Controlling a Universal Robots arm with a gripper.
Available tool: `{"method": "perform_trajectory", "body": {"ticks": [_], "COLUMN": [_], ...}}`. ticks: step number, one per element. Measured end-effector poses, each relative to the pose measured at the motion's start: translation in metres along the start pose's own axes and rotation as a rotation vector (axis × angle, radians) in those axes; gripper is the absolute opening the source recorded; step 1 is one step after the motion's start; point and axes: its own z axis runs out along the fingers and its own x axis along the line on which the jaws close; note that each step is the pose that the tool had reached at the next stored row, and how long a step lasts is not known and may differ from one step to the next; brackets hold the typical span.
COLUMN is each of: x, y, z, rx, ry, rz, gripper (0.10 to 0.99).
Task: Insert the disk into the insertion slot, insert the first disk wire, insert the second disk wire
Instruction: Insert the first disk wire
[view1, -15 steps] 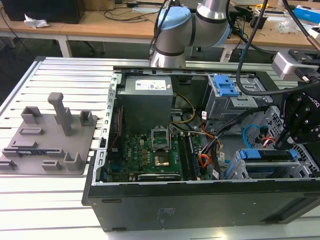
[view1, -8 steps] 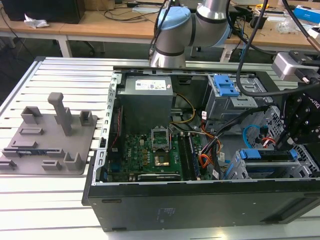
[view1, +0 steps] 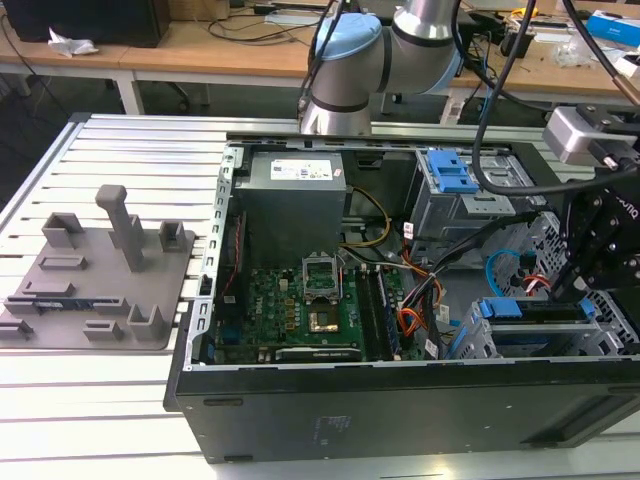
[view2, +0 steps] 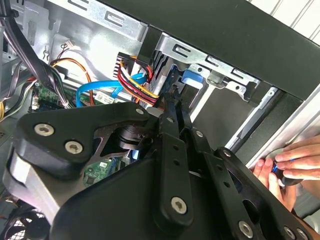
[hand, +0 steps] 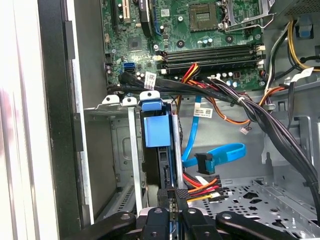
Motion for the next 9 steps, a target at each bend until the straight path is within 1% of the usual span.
{"method": "perform_trajectory", "body": {"ticks": [9], "x": [-0.0003], "y": [0.0], "z": [0.004], "rx": [0.0], "ry": [0.0], "rz": [0.0], "gripper": [0.165]}}
